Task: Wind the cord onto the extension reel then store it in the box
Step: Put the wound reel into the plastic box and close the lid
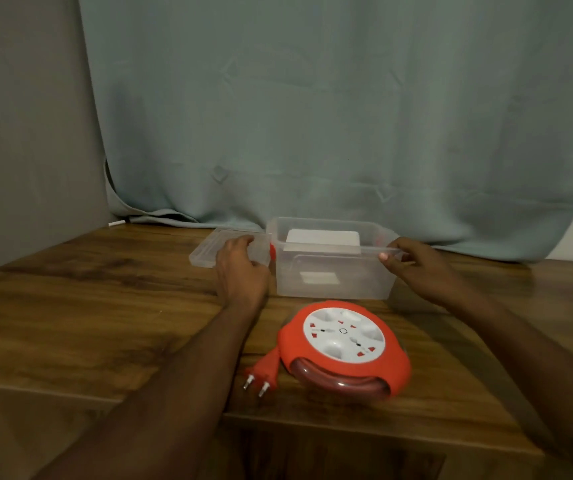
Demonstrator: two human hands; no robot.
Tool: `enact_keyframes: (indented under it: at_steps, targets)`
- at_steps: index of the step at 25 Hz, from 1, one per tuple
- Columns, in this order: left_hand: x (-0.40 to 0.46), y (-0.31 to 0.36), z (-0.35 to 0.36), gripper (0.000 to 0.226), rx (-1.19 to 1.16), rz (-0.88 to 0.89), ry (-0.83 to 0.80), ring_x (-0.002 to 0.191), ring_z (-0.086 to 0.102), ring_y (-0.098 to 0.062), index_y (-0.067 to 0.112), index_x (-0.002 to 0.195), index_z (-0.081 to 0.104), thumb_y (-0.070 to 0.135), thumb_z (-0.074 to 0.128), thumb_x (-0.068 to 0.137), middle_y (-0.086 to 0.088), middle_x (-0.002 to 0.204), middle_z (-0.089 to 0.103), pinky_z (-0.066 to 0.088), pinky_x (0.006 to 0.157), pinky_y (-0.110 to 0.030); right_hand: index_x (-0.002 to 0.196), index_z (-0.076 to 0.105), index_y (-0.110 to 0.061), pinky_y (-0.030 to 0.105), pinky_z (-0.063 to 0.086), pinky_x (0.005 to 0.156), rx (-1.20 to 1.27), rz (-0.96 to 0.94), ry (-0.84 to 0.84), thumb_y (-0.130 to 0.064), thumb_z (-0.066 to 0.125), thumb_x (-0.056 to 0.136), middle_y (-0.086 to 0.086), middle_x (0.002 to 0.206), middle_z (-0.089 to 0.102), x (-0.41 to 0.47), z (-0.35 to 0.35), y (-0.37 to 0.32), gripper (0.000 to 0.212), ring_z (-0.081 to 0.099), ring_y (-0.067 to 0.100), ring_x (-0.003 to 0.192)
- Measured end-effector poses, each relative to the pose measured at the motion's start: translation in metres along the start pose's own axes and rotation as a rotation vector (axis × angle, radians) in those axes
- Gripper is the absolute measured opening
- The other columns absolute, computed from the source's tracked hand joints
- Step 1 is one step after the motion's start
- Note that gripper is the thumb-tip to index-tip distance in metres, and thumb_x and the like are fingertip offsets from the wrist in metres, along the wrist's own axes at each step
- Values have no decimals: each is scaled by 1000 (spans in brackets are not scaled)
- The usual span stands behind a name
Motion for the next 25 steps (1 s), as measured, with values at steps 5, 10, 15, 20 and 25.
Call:
enact_keyframes:
  at_steps: [5,10,15,20,25]
  targets:
    - [-6,2,19,35,-335,-150,-200,115,61,-24,23,128,67,24,41,103,-5,128,69,49,102,-39,119,56,-18,31,50,72,-1,98,58,-35,73,94,1,112,67,-46,-16,-20,35,65,24,99]
    - [-8,3,22,48,-704,-284,-261,116,63,-18,22,137,62,49,43,102,-1,134,66,50,103,-38,136,36,-33,41,55,80,-243,242,26,-80,75,66,1,116,69,-104,-13,-55,92,68,26,99]
    - [-6,0,31,72,-612,-208,-321,132,55,-17,26,143,57,63,48,82,3,145,60,41,116,-46,147,44,-27,29,57,74,-116,413,-390,-77,76,58,4,136,64,-116,26,-65,106,67,22,108]
    - [-9,7,27,63,-672,-204,-318,131,55,-19,22,144,56,49,49,89,1,144,60,41,116,-46,106,76,-4,26,55,56,199,489,-467,-49,87,59,12,91,81,-109,20,-55,66,71,23,74]
    - [-8,5,27,63,-722,-239,-315,129,57,-20,24,145,55,49,53,87,1,144,59,43,114,-47,102,78,-11,33,56,55,367,281,-283,-23,84,77,16,86,80,-94,-14,-79,28,70,27,64]
Point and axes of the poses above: each hand's wrist, its own x-axis towards the middle knuckle, its own z-axis out of the palm, y = z × x, the point moved 7 cm from there along x, towards the middle knuckle
